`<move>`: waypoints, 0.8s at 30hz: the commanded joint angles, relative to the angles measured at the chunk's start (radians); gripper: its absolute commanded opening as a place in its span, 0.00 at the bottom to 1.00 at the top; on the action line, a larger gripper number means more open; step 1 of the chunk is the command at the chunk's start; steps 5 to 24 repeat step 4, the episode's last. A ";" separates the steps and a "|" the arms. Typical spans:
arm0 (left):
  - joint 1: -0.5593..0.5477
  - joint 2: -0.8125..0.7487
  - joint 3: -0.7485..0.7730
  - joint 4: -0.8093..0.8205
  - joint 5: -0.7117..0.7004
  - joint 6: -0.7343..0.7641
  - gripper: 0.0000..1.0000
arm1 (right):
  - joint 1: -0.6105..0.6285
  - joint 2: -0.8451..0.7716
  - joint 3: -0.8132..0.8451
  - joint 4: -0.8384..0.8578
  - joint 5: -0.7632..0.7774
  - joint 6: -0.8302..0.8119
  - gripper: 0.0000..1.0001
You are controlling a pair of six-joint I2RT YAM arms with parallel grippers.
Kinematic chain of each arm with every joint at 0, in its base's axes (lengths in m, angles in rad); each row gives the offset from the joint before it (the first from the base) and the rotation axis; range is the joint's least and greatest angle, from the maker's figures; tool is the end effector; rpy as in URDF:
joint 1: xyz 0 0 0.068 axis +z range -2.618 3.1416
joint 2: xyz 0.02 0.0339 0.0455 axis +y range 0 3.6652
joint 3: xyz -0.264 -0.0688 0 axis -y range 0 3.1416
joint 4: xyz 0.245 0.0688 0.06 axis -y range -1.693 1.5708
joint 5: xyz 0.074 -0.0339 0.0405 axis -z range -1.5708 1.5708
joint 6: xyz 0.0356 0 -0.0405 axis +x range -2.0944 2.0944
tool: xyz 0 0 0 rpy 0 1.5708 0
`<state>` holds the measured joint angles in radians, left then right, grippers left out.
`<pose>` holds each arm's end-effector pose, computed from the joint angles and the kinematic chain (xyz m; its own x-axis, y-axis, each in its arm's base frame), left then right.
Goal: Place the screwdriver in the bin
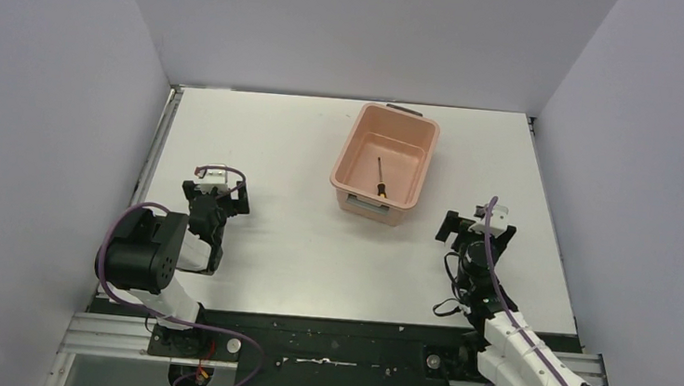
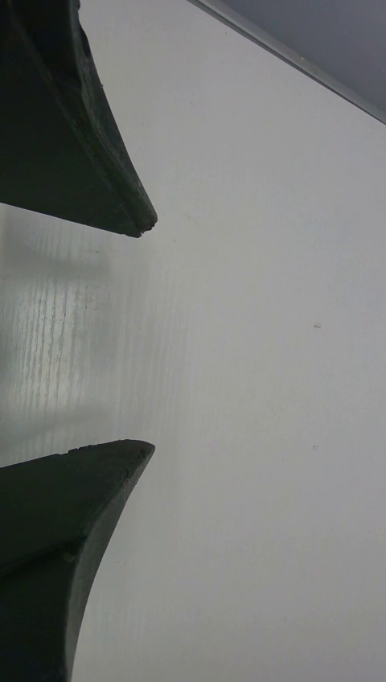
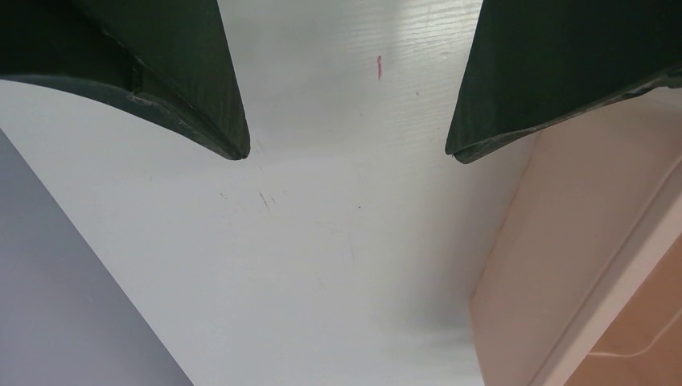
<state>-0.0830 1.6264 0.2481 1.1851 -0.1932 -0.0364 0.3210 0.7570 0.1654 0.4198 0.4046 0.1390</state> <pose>0.2471 -0.0137 0.1272 -0.1873 -0.0203 -0.9821 -0.1133 0.9936 0.0011 0.1658 0.0404 0.1897 -0.1499 0.0844 -0.9851 0.0997 0.9926 0.0699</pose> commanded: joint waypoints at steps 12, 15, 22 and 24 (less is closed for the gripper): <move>0.005 -0.015 0.007 0.022 0.012 0.008 0.97 | -0.005 -0.013 -0.002 0.079 0.017 0.002 1.00; 0.005 -0.015 0.007 0.022 0.012 0.008 0.97 | -0.005 -0.013 -0.002 0.079 0.017 0.002 1.00; 0.005 -0.015 0.007 0.022 0.012 0.008 0.97 | -0.005 -0.013 -0.002 0.079 0.017 0.002 1.00; 0.005 -0.015 0.007 0.022 0.012 0.008 0.97 | -0.005 -0.013 -0.002 0.079 0.017 0.002 1.00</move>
